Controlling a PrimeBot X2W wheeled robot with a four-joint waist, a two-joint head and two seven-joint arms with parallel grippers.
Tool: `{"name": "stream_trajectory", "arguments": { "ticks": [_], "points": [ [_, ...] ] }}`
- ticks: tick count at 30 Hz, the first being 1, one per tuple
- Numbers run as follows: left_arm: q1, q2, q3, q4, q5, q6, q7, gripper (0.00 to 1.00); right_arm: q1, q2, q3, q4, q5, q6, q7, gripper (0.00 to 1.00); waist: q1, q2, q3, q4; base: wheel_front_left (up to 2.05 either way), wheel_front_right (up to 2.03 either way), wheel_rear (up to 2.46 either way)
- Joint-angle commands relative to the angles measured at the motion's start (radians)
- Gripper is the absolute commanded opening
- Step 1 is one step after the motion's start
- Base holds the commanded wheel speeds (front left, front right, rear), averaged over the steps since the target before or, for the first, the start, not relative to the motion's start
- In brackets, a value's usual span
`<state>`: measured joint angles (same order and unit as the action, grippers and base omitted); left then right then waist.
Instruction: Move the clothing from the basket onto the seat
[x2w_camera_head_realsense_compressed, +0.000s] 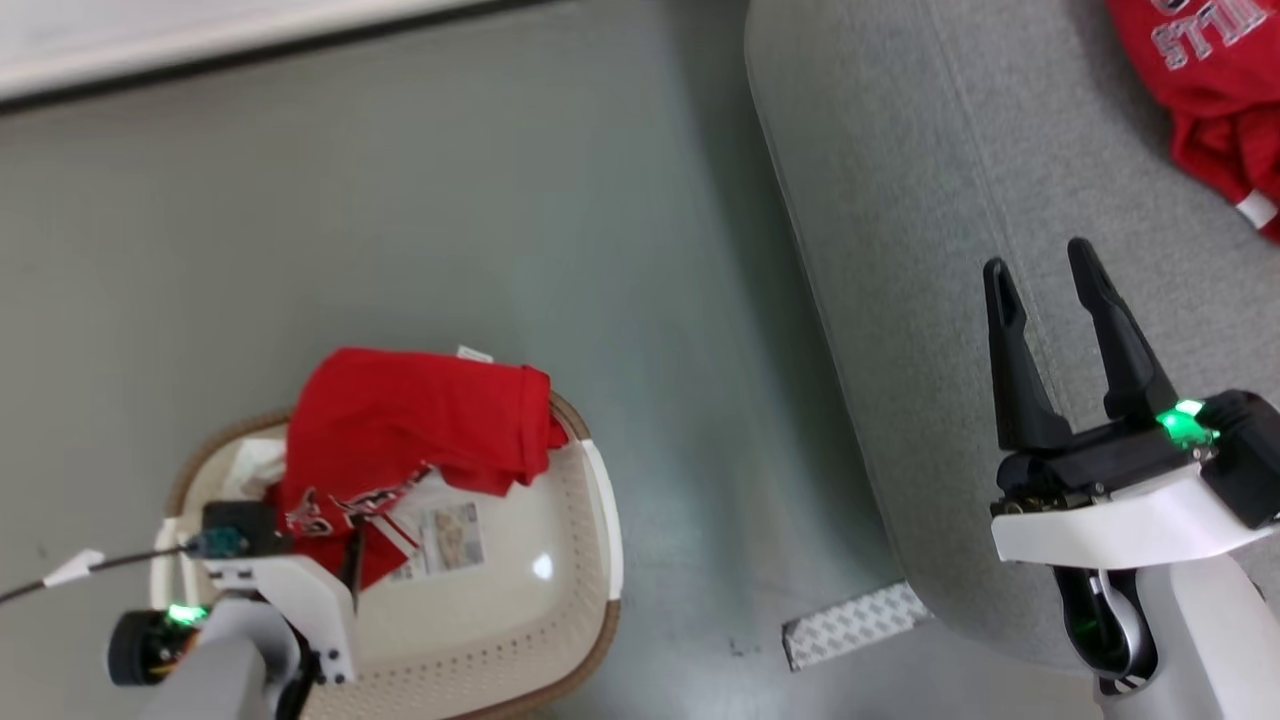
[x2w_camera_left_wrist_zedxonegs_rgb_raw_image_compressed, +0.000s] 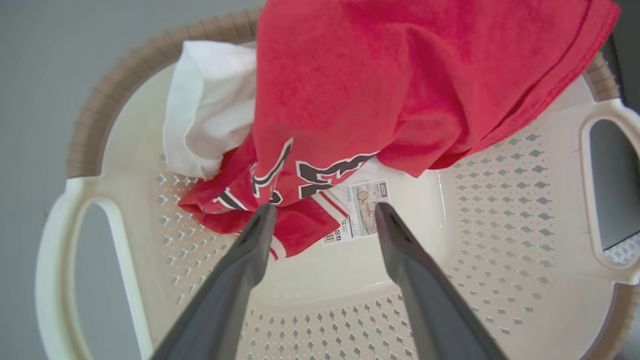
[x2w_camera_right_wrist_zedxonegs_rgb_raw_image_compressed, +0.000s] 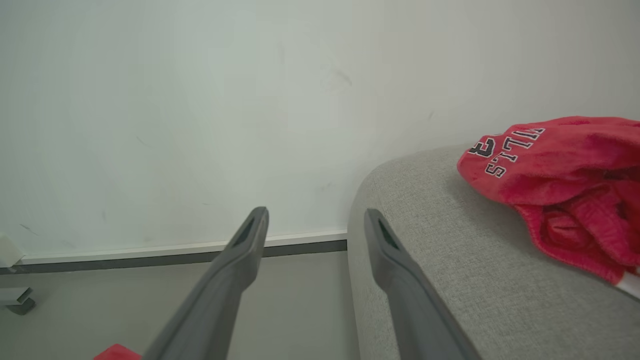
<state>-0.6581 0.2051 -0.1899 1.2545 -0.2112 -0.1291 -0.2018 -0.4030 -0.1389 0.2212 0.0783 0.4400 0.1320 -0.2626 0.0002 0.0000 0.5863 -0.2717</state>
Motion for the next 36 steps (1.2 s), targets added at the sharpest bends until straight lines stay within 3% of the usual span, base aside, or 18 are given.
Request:
{"name": "stream_trajectory", "arguments": {
  "ticks": [1, 20, 36],
  "points": [
    [-0.026, 0.022, 0.002, 0.009, -0.009, 0.007, 0.01, 1.0, -0.022, 0.005, -0.001, -0.01, -0.002, -0.003, -0.003, 1.0, -0.0002, 0.0, 0.061, -0.03, 0.0, 0.0, 0.0],
    [-0.199, 0.118, -0.049, 0.028, 0.021, 0.009, 0.042, 1.0, -0.091, 0.07, 0.014, -0.04, 0.016, -0.003, -0.003, 1.0, -0.0002, 0.0, 0.264, -0.123, 0.0, 0.0, 0.0],
    [-0.235, 0.136, -0.021, 0.035, -0.045, 0.022, 0.091, 1.0, -0.111, 0.085, 0.019, -0.05, 0.001, -0.003, -0.003, 1.0, -0.0002, 0.0, 0.352, -0.156, 0.02, 0.02, 0.02]
  ]
}}
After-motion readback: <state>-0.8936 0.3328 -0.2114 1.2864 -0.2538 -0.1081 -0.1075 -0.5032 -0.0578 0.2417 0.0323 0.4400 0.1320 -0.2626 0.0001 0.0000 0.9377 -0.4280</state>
